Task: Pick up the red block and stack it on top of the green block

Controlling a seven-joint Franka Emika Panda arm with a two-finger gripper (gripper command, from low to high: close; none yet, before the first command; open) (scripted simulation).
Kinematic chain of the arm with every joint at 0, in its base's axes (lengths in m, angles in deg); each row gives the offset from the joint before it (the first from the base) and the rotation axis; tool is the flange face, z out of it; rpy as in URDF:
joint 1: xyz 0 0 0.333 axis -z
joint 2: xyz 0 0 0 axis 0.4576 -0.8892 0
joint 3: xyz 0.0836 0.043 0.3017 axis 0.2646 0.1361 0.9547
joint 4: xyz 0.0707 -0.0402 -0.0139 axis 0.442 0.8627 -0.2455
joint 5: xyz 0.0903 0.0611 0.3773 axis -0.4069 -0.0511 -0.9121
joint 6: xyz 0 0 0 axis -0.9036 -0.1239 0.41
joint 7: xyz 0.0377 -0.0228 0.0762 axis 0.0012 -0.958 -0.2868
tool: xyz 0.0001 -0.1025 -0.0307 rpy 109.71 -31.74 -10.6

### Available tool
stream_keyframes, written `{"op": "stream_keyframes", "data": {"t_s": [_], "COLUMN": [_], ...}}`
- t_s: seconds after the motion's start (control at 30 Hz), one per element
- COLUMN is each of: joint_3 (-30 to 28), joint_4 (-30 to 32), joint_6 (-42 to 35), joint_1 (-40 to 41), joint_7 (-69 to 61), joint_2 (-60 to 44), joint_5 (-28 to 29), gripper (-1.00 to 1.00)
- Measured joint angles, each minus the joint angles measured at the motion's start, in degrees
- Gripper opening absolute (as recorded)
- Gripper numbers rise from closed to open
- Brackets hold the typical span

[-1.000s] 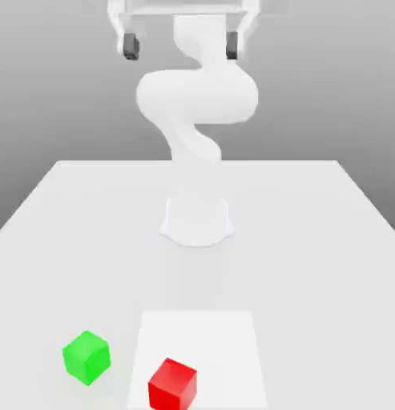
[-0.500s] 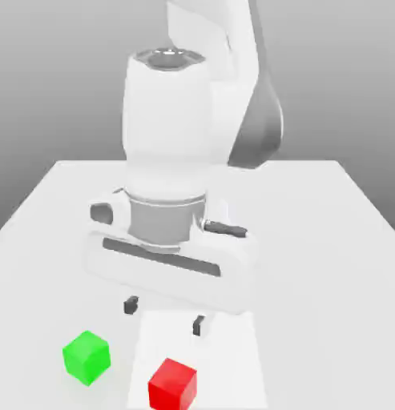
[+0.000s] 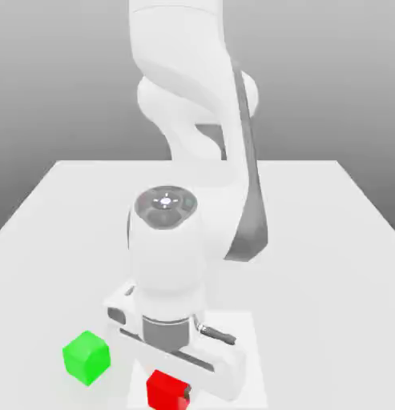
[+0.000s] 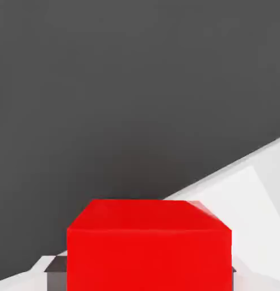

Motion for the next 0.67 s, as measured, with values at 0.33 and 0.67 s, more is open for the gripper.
{"op": "stream_keyframes", "data": {"t_s": [0.33,0.67], "joint_3": [-6.78,-7.61], "joint_4": [6.58,7.72], "joint_6": [-9.36,-0.56], "joint_1": [7.26,9.93], "joint_7": [7.11,8.41], "joint_2": [15.94,8.26], "joint_5": [-3.83,-6.23], "gripper": [-1.0,1.0]}}
